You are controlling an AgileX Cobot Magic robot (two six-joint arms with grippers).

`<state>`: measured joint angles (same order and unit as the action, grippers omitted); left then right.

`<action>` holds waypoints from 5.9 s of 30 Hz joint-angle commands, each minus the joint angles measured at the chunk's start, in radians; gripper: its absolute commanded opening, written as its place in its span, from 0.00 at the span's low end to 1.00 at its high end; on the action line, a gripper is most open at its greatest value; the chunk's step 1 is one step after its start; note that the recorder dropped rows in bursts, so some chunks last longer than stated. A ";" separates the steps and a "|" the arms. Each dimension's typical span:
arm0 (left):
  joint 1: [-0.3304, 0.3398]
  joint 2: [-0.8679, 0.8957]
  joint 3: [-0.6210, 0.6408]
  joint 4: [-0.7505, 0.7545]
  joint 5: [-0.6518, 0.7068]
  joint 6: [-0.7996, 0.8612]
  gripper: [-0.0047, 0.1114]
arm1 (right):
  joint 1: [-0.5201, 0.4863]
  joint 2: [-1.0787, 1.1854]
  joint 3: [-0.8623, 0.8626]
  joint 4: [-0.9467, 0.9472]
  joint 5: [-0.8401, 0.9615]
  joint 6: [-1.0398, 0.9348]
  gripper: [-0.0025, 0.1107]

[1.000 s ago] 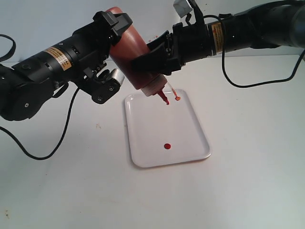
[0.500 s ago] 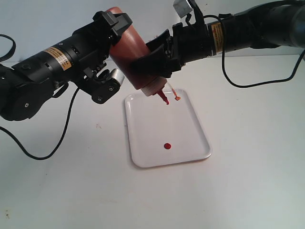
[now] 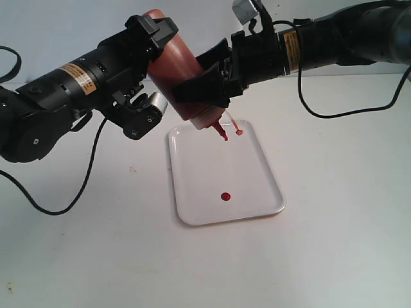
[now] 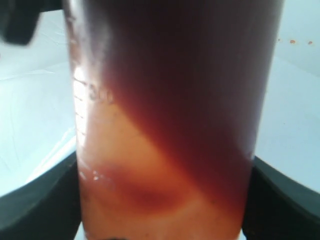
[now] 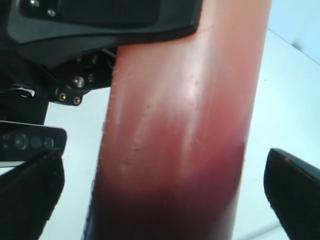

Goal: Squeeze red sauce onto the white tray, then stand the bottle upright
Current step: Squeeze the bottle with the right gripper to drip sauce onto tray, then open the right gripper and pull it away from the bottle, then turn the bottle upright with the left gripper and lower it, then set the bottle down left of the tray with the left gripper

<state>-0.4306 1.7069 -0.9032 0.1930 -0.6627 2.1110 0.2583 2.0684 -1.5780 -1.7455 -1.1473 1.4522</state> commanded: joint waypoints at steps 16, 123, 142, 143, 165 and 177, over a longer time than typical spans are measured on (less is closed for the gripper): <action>-0.004 -0.018 -0.014 -0.031 -0.074 -0.017 0.04 | 0.000 -0.003 -0.005 0.001 0.009 -0.014 0.02; 0.268 0.283 0.032 0.495 -0.558 -2.528 0.04 | 0.012 0.076 -0.005 0.079 0.011 -0.086 0.26; 0.313 0.661 -0.205 0.348 -0.558 -2.392 0.04 | -0.038 0.076 -0.005 0.001 0.067 -0.149 0.02; 0.317 0.673 -0.211 0.348 -0.558 -2.392 0.04 | -0.045 0.076 -0.005 0.001 0.068 -0.149 0.02; 0.344 0.780 -0.329 0.460 -0.540 -2.401 0.05 | -0.073 0.143 -0.005 0.001 0.061 -0.149 0.02; 0.344 0.780 -0.329 0.460 -0.532 -2.397 0.05 | -0.073 0.143 -0.005 0.001 0.061 -0.149 0.02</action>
<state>-0.0852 2.5006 -1.2211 0.6661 -1.1363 -0.2842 0.1897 2.2112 -1.5780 -1.7478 -1.0794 1.3102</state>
